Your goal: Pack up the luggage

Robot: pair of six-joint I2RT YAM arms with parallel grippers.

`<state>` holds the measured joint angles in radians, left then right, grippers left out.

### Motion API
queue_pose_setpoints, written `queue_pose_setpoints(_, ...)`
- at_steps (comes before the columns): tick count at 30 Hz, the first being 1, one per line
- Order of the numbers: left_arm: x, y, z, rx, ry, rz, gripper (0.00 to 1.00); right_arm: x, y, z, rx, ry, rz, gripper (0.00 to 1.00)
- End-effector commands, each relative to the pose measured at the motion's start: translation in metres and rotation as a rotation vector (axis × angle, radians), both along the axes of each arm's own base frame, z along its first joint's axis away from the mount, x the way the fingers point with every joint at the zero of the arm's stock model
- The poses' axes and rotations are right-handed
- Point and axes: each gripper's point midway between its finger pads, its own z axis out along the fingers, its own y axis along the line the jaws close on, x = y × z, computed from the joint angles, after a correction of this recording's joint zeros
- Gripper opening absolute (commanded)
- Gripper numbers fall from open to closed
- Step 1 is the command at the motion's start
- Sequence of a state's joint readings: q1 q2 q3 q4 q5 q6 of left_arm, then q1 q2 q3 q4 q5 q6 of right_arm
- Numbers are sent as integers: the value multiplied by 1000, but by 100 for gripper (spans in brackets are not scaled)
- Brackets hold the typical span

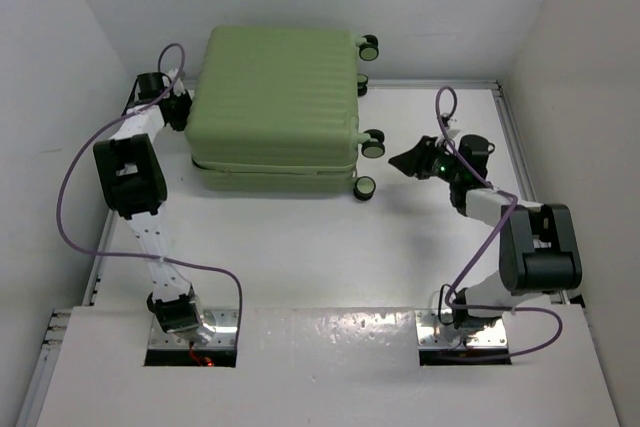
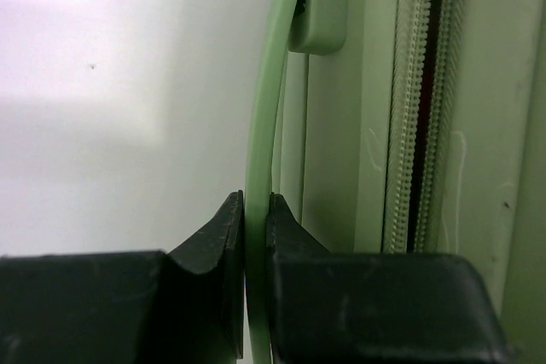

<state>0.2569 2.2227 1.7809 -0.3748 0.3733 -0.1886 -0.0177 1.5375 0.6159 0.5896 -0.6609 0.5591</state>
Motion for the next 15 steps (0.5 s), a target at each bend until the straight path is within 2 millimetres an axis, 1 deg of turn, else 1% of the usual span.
queue_pose_setpoints(1,-37,17,-55,34,176,87,0,-33,39,9,111,2,192,36)
queue_pose_setpoints(2,-35,12,-51,61,166,70,0,-38,43,4,107,1,214,36)
queue_pose_setpoints(3,-38,12,-49,72,163,57,0,-37,46,6,112,-23,231,35)
queue_pose_setpoints(4,-40,9,-53,84,174,47,0,-39,52,1,125,-18,266,35)
queue_pose_setpoints(5,-41,9,-53,90,173,40,0,-39,56,3,132,-26,292,35)
queue_pose_setpoints(6,-46,8,-54,87,186,39,0,-39,58,6,140,-38,322,35)
queue_pose_setpoints(8,-56,7,-59,77,202,15,0,-30,64,6,148,-85,372,36)
queue_pose_setpoints(9,-60,5,-63,80,207,-12,0,-26,63,-1,149,-76,372,37)
queue_pose_setpoints(10,-65,2,-67,67,225,-19,0,-23,65,1,146,-97,375,37)
queue_pose_setpoints(11,-68,1,-70,71,232,-26,0,-18,65,-3,145,-99,377,39)
queue_pose_setpoints(14,-78,0,-77,71,260,-40,0,-8,73,0,128,-175,422,41)
queue_pose_setpoints(15,-78,0,-77,71,261,-40,0,-7,73,-3,126,-178,422,41)
